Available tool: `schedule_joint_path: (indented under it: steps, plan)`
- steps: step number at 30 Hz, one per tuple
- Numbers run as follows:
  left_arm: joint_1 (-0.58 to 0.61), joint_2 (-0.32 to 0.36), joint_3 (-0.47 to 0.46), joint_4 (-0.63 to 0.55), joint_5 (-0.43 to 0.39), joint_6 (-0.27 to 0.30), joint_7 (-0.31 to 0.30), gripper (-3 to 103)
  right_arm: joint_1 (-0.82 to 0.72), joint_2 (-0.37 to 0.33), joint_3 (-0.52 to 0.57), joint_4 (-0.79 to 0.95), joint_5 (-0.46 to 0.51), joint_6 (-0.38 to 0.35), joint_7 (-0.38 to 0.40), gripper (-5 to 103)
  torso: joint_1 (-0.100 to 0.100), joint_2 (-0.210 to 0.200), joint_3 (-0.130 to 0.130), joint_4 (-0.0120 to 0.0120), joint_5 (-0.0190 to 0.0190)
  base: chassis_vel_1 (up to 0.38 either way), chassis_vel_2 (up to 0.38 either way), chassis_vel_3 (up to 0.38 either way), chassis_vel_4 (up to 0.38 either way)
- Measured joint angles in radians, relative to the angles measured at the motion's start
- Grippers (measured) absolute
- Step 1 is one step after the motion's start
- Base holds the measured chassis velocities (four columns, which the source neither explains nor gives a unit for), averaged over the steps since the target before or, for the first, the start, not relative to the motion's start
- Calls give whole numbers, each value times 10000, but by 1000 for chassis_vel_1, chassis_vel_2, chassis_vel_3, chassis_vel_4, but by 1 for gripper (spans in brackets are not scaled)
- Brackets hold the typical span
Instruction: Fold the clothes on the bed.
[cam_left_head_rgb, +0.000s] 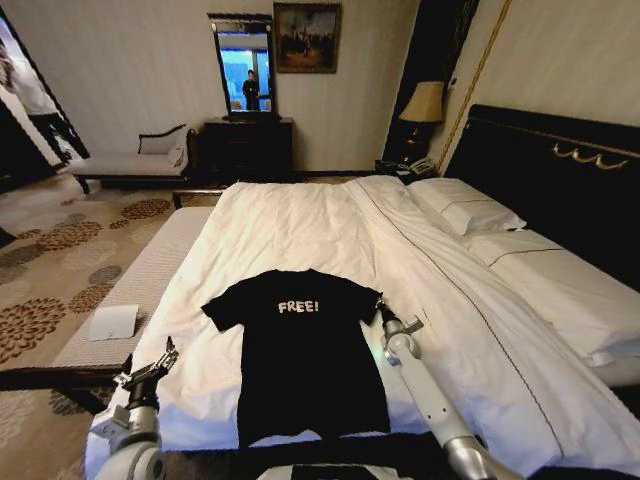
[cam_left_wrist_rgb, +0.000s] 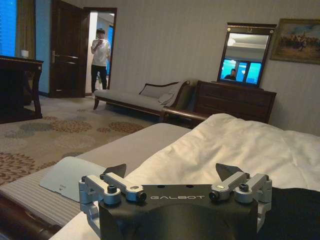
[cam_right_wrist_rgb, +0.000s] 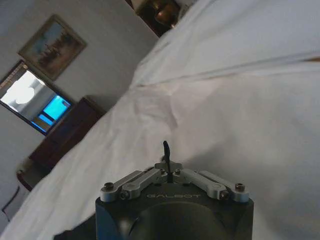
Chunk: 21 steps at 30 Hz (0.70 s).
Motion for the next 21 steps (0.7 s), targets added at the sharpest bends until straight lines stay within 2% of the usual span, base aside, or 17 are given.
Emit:
schedule_joint_path:
  steps: [4, 7, 12, 21]
  plan:
    - [-20, 6, 6, 85, -15, -43, 7, 100, -148, -9, -98, 591, 24, 74, -64, 0, 0, 0, 0, -1, 0, 0, 0, 0, 0]
    - [-33, -2, 1, 141, -20, -75, 9, 100, -180, 6, -577, 1025, 148, 145, -390, 0, -2, 0, 0, -1, -1, 0, 0, 0, 0]
    - [23, -16, -59, 140, -18, -78, 10, 100, 1, 171, -1274, 1221, 210, 179, -756, 0, -1, 0, 0, 0, -1, 0, 0, 0, 0]
    - [159, -58, -236, 106, -9, -102, 10, 100, 516, 587, -2439, 1124, -29, 177, -876, 0, -1, 0, 0, 2, -1, 0, 0, 0, 0]
